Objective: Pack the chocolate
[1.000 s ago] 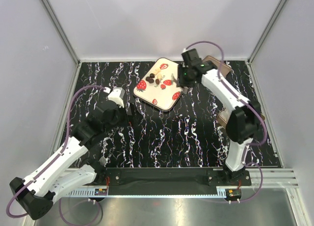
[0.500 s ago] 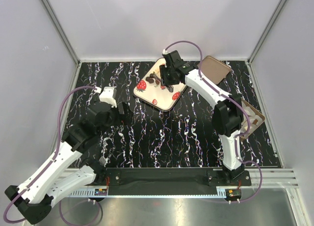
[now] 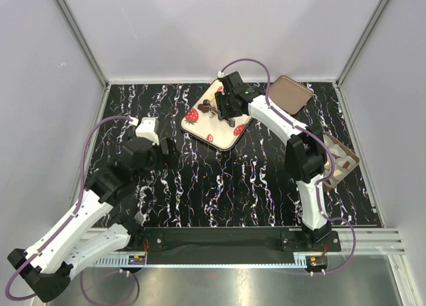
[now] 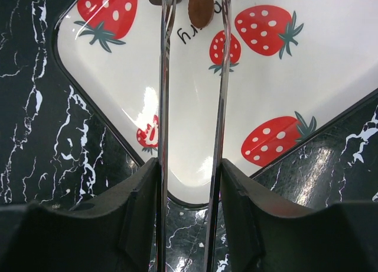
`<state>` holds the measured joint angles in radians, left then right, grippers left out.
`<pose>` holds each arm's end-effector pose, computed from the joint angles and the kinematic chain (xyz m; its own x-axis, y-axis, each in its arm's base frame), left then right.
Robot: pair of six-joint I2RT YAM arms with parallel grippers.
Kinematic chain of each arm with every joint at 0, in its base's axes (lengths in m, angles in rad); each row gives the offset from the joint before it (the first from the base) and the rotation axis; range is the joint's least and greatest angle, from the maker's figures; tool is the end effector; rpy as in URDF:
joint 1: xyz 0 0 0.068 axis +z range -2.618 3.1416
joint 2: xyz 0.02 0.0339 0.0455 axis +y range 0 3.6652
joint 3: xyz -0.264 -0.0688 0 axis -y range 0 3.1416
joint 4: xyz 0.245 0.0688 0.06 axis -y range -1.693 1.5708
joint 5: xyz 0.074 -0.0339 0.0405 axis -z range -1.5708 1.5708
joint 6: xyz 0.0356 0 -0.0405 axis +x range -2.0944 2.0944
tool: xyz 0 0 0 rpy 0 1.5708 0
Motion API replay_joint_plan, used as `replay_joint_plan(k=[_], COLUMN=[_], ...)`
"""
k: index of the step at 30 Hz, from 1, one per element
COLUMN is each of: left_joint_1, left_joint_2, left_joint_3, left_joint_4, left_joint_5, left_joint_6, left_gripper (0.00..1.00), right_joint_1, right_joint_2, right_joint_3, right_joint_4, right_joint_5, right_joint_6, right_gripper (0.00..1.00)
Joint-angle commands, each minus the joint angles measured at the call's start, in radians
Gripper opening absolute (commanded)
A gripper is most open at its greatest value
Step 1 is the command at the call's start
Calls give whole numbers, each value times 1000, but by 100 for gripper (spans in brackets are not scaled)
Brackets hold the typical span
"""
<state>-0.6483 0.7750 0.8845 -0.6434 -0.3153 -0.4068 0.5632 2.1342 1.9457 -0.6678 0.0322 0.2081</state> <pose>0.1352 -0.0885 0.3298 -0.5155 -0.0814 -0.8530 0.1713 0.9656 -0.1957 0.4104 0.2578 0.2669 -0.7315 -0.2177 -0.6461 -0.3727 0.9212 0.1116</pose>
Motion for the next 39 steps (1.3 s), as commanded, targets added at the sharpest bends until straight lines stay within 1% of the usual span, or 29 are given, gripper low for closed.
replay_joint_plan(k=[1, 7, 14, 19, 24, 27, 29, 33, 37, 39], left_joint_1=[-4, -4, -4, -4, -4, -4, -4, -2, -2, -2], left_joint_2=[6, 4, 3, -8, -8, -6, -8, -6, -9, -13], left_joint_3=[33, 31, 33, 27, 27, 28, 28, 25, 25, 21], left_joint_4=[28, 33, 37, 39, 41, 39, 41, 41, 37, 40], left_joint_5=[-25, -30, -19, -28, -28, -27, -28, -27, -27, -24], left_joint_6=[20, 20, 28, 26, 23, 23, 25, 25, 20, 20], left_gripper=[99, 99, 99, 99, 99, 99, 99, 99, 99, 99], right_joint_1=[18, 21, 26, 29, 32, 32, 32, 32, 32, 30], right_joint_2=[9, 27, 58, 82, 66, 66, 61, 12, -46, -101], right_joint_3=[7, -31, -13, 33, 15, 9, 9, 18, 39, 15], right_joint_4=[17, 36, 39, -6, -12, -12, -19, -47, -124, -150], right_joint_5=[20, 15, 37, 44, 48, 49, 49, 57, 95, 120], right_joint_6=[-29, -27, -35, -32, -26, -27, -27, -6, 33, 42], right_gripper=[50, 50, 49, 48, 48, 44, 39, 34, 32, 32])
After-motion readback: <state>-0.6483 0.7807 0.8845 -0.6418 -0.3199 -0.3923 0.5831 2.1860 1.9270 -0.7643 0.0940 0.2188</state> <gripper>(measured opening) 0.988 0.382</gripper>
